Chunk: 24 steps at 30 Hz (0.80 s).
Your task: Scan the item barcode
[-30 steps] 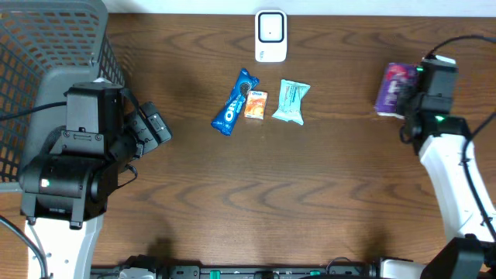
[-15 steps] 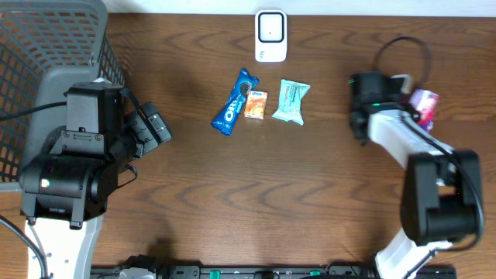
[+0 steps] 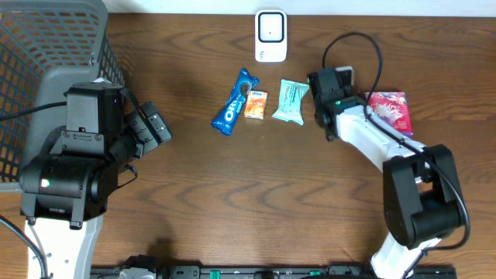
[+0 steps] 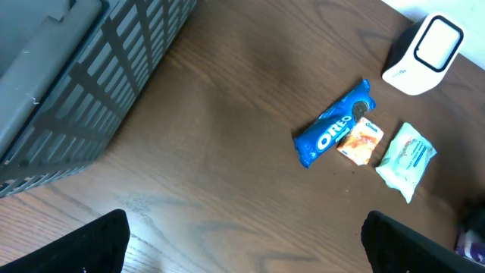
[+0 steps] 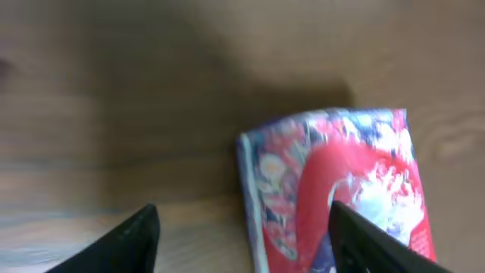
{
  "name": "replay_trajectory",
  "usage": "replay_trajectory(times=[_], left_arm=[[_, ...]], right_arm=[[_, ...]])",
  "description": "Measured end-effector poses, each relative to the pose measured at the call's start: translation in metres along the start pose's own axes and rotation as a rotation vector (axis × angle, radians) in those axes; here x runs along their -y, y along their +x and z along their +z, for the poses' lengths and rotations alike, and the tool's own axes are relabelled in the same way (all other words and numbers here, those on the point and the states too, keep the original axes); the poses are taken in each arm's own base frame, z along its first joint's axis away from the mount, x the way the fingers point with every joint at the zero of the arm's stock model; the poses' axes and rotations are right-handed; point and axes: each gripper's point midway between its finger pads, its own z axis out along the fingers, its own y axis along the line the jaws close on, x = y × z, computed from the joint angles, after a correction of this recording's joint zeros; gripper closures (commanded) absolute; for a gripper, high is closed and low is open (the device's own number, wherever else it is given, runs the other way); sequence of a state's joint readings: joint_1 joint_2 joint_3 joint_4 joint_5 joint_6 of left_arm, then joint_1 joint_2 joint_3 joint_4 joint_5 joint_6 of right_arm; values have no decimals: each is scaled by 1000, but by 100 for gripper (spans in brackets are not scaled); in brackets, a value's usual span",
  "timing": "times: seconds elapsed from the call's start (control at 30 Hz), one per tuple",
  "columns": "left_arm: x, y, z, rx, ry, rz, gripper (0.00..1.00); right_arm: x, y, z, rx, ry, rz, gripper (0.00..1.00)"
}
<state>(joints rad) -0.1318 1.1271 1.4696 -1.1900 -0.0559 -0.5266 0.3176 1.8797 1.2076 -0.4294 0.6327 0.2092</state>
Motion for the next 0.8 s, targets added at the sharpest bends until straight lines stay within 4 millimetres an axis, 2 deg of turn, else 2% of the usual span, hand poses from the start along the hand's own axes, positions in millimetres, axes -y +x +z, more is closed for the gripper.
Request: replay_trajectory(times=[0.07, 0.13, 0.2, 0.3, 0.4, 0.53, 0.67, 0.8], left_arm=[[0, 0, 0, 0, 0, 0, 2], [0, 0, 0, 0, 0, 0, 2], [0, 0, 0, 0, 0, 0, 2], [0, 0, 0, 0, 0, 0, 2], [0, 0, 0, 0, 0, 0, 2], [0, 0, 0, 0, 0, 0, 2], [0, 0, 0, 0, 0, 0, 2], [0, 0, 0, 0, 0, 0, 2]], right_arm=[[3, -18, -12, 21, -50, 42, 27], [16, -37, -24, 46, -86, 95, 23], [39, -54, -34, 73, -105, 162, 19], [84, -61, -34, 77, -95, 260, 19], [129, -48, -14, 14, -88, 342, 19], [168, -22, 18, -73, -191, 414, 13], [184, 8, 47, -147, -365, 483, 21], [171, 30, 68, -205, -549, 525, 23]])
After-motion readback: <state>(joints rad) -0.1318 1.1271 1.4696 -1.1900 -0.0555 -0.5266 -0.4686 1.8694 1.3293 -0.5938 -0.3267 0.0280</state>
